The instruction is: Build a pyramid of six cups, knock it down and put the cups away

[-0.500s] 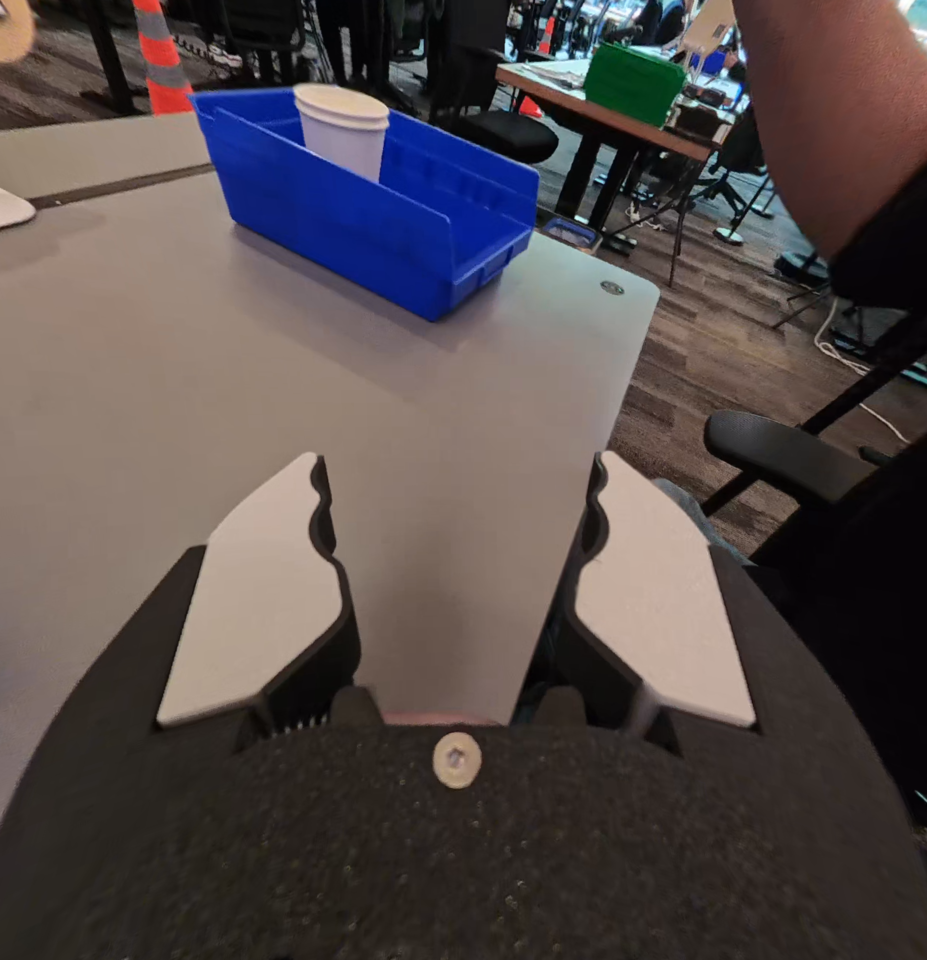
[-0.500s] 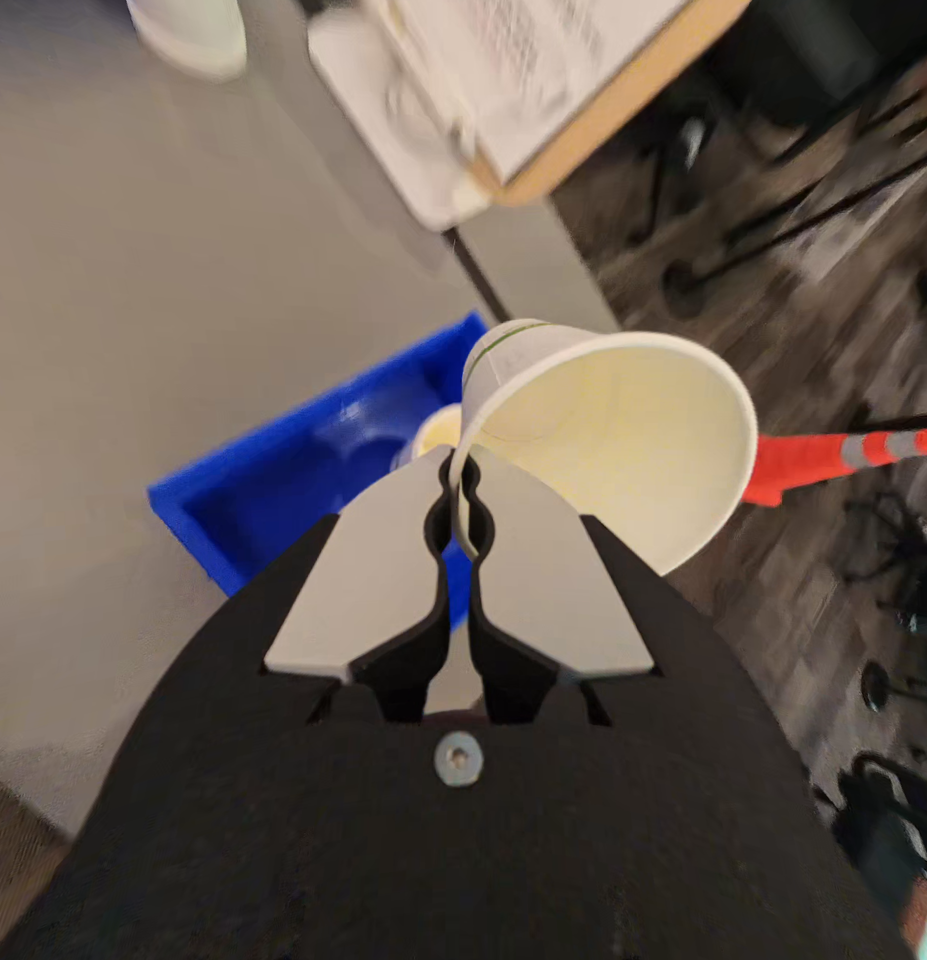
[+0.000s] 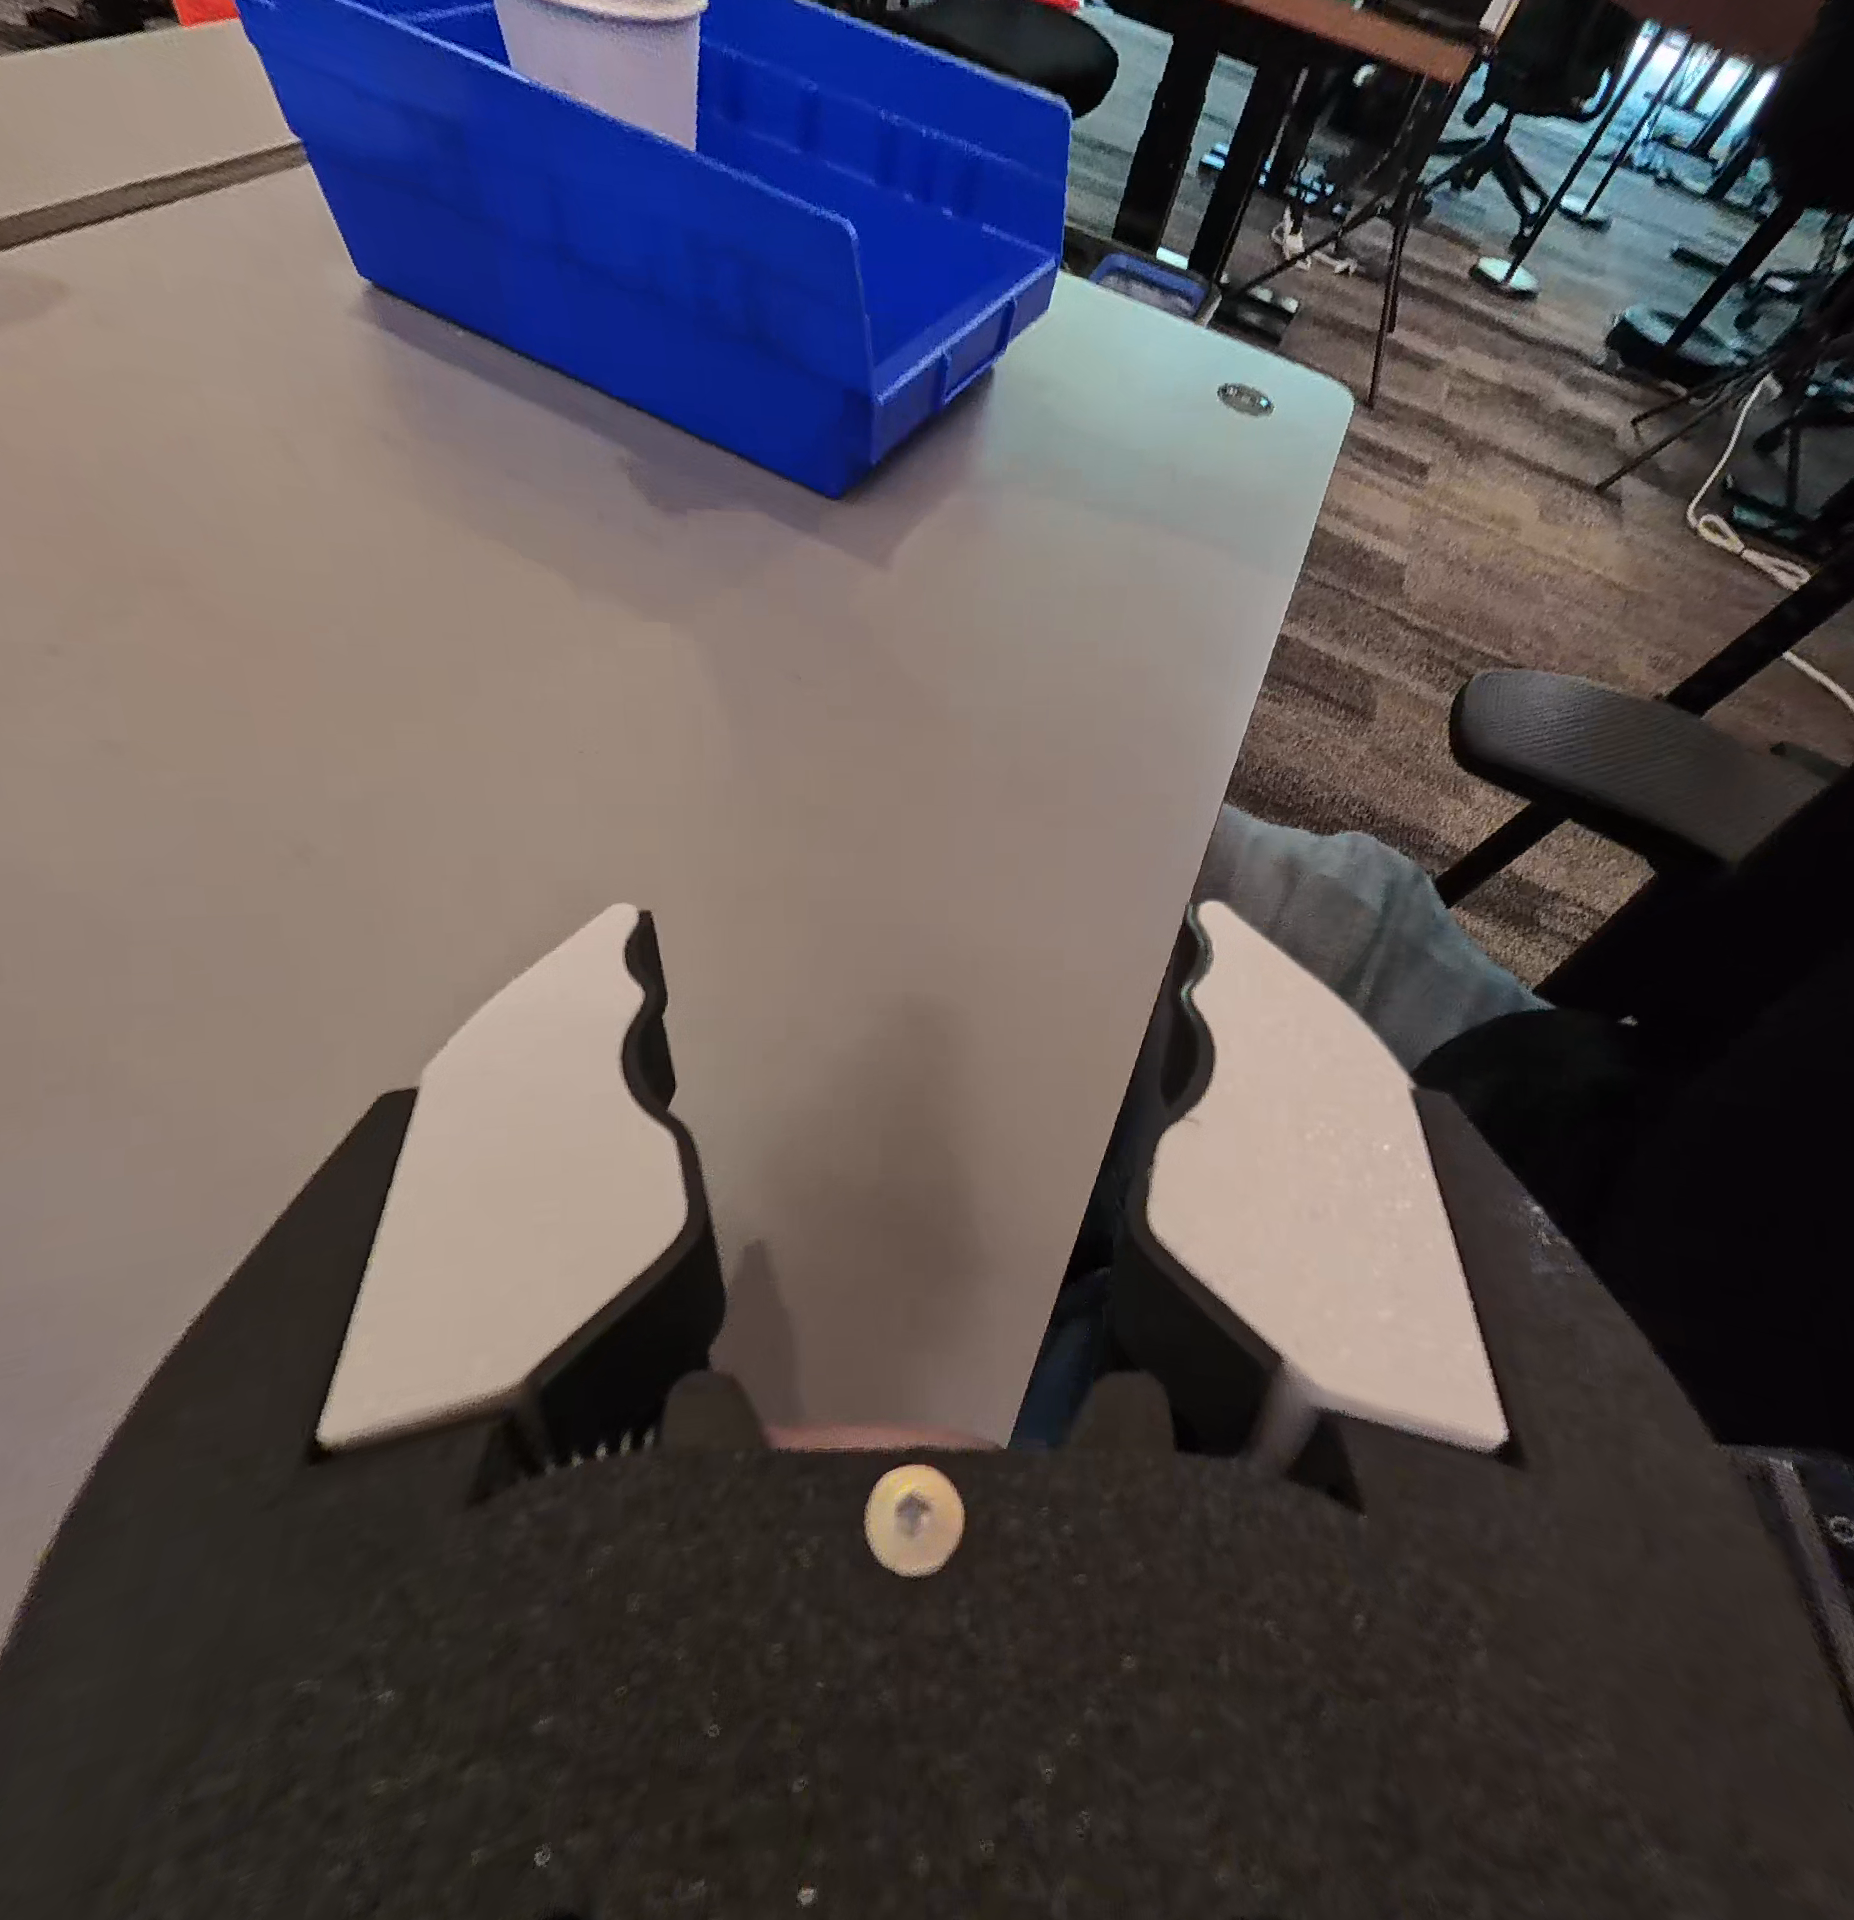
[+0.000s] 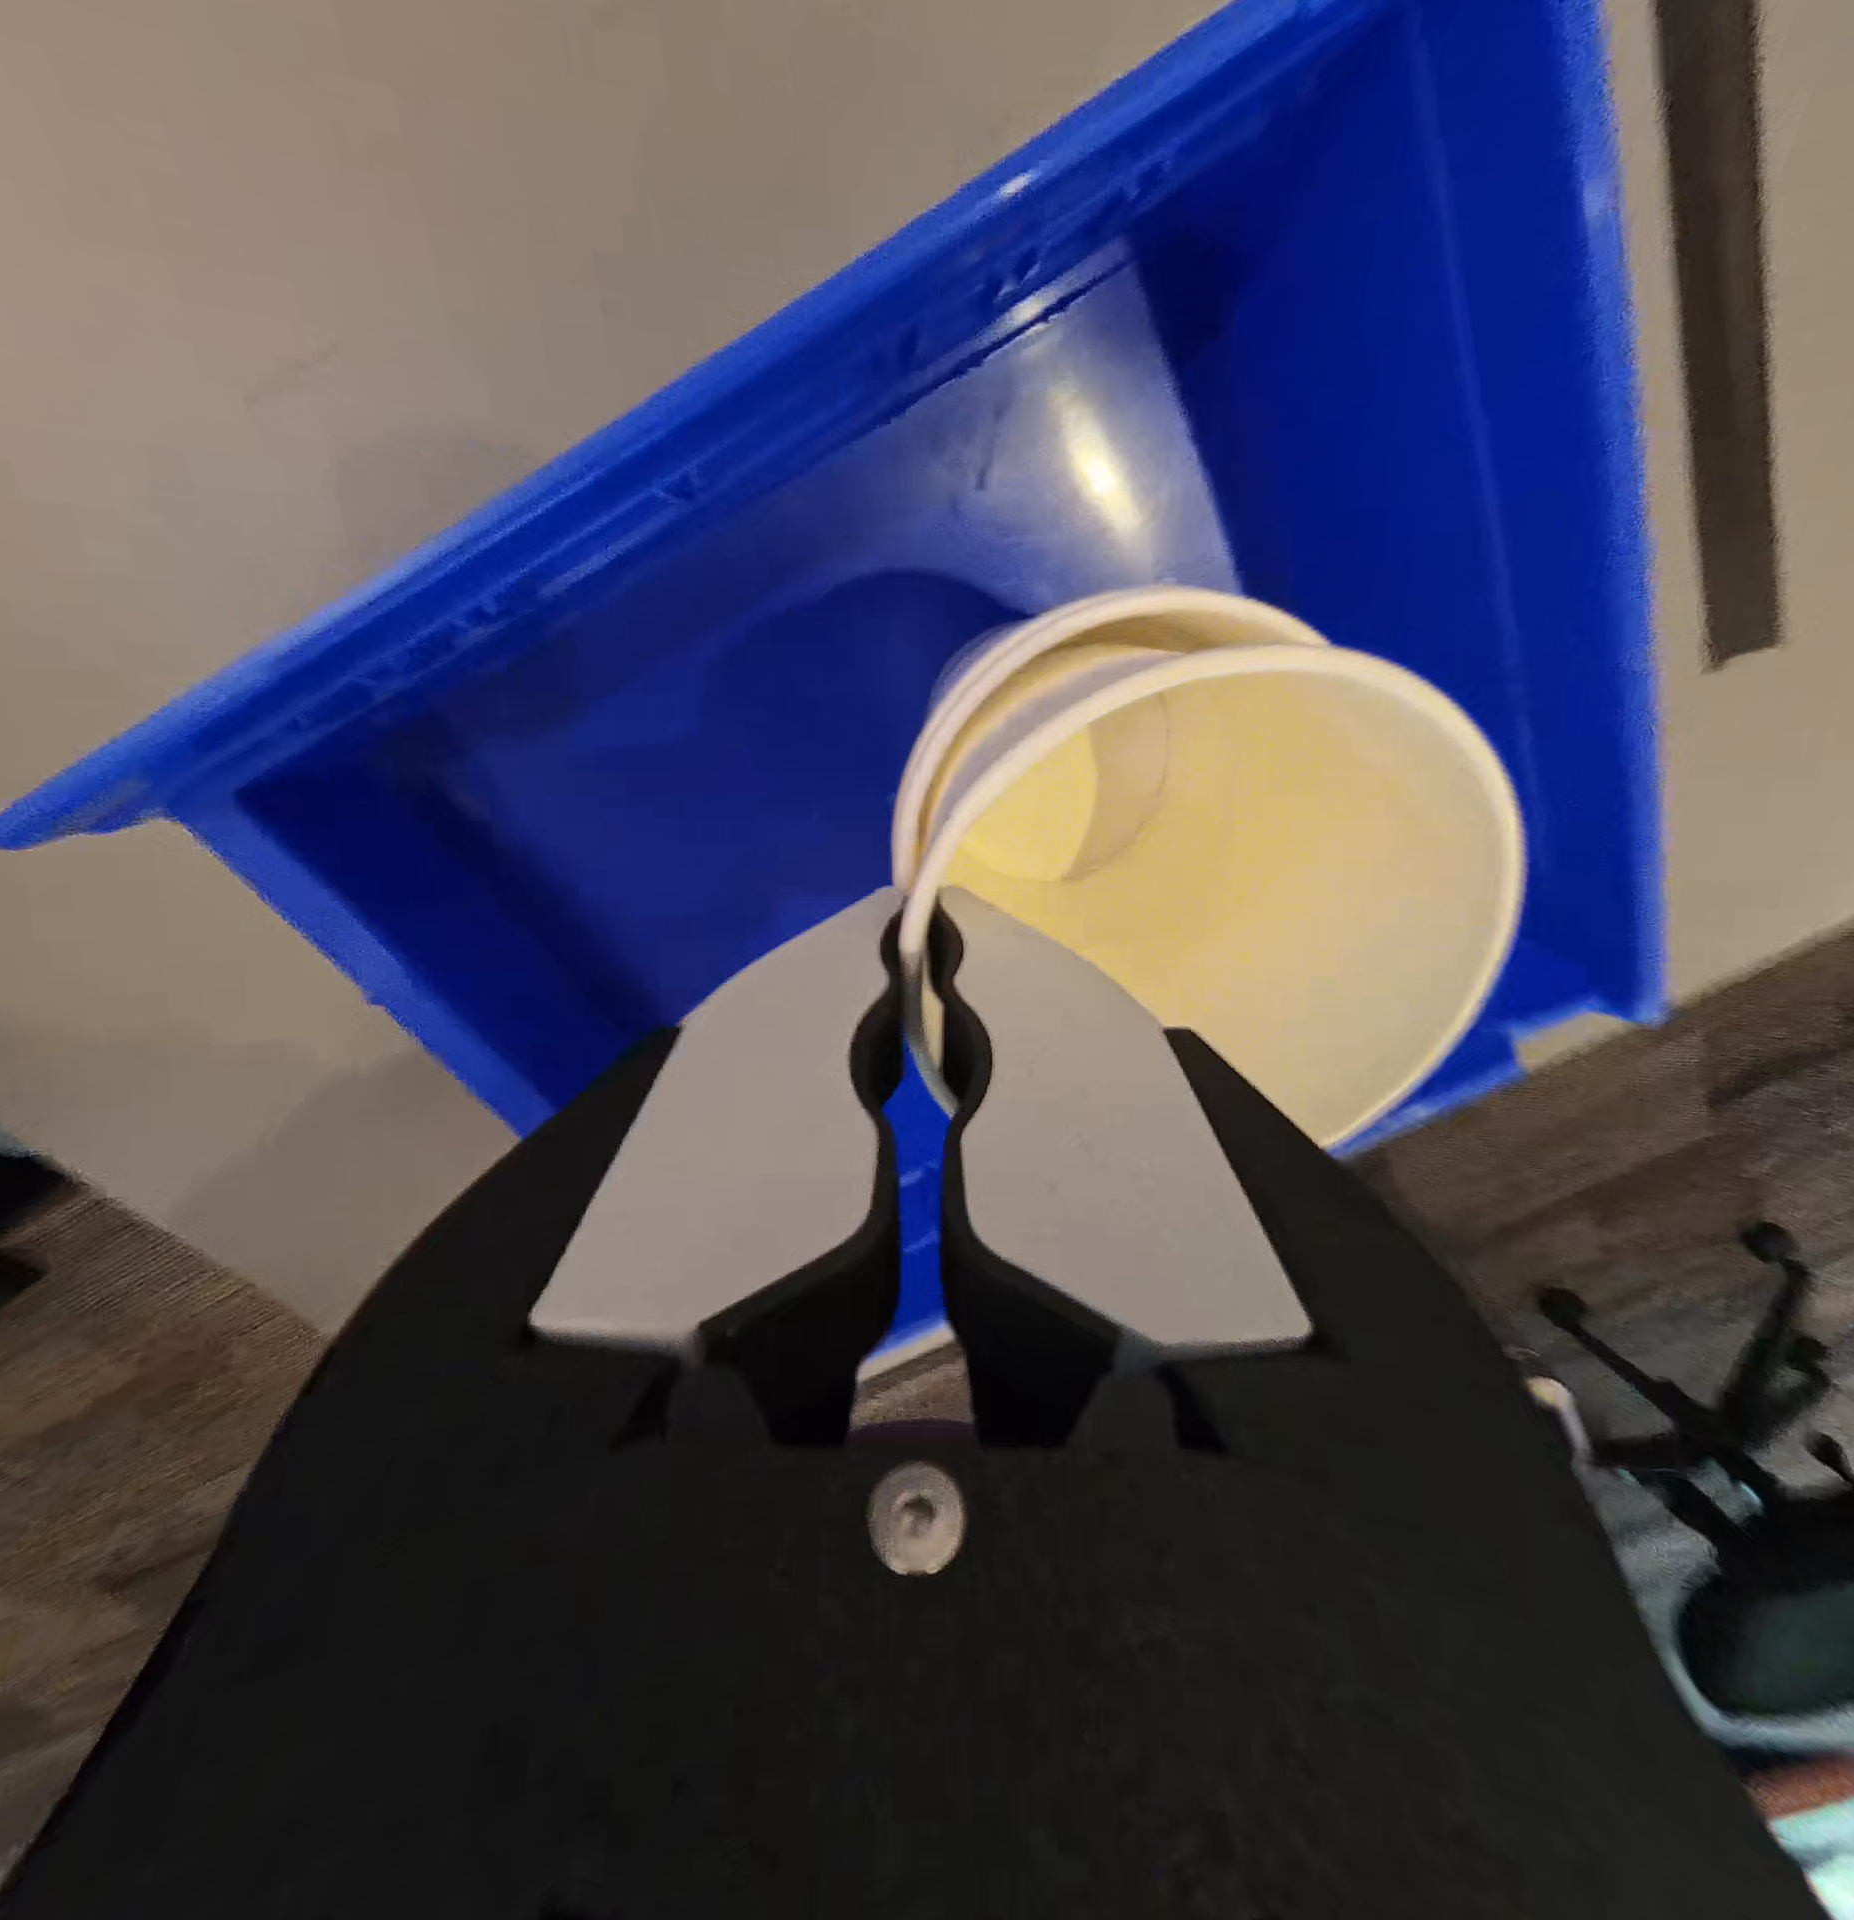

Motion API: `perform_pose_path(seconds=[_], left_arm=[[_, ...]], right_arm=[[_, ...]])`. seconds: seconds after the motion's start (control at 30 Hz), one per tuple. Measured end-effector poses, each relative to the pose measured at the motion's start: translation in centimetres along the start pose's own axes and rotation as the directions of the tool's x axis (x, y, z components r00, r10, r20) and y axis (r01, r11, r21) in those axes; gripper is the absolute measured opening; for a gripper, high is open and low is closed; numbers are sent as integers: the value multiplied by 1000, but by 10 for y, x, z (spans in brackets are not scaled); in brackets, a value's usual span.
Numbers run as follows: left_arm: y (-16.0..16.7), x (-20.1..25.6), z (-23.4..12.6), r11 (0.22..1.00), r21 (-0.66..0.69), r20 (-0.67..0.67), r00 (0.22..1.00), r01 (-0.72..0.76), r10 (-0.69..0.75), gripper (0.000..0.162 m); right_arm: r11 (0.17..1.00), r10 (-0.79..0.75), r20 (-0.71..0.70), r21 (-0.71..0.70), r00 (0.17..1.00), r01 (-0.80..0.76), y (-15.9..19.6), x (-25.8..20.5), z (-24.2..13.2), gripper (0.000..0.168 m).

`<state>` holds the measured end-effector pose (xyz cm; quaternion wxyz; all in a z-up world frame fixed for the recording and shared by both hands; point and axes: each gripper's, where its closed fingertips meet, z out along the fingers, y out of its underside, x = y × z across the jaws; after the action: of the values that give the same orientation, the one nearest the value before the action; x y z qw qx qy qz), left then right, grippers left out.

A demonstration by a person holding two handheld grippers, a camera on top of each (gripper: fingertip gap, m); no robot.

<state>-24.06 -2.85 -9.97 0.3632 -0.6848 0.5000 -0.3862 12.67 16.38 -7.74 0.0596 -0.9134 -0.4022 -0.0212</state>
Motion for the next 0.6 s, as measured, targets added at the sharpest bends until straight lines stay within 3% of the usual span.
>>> perform_pose_path(seconds=[0.1, 0.2, 0.3, 0.37, 0.43, 0.5, 0.6], left_arm=[[8, -1, 3, 999, -34, 1, 1000, -11, 11, 93], [14, -1, 7, 999, -54, -16, 1000, 3, -4, 92], [18, -1, 10, 998, -63, -30, 999, 16, -18, 92], [20, -1, 11, 997, -70, -38, 999, 19, -22, 92], [20, -3, 11, 997, -77, -33, 999, 12, -15, 92], [13, -8, 7, 997, -73, -27, 999, 17, -18, 91], [-9, -38, -6, 991, -133, 22, 1000, -18, 21, 87]], right_arm=[[992, 26, 74, 122, 997, -35, -20, -7, -5, 13], [996, 24, 6, 86, 1000, -25, -12, 0, -9, 38], [983, 39, -77, 180, 996, -24, -14, -4, -32, 38], [944, 73, -143, 329, 987, -23, -23, -21, -56, 41], [823, 116, -133, 568, 984, -20, -44, -63, -80, 41], [629, 106, 4, 775, 994, -71, -67, -131, -92, 37], [430, -94, 260, 881, 961, -197, -91, -253, -78, 40]])
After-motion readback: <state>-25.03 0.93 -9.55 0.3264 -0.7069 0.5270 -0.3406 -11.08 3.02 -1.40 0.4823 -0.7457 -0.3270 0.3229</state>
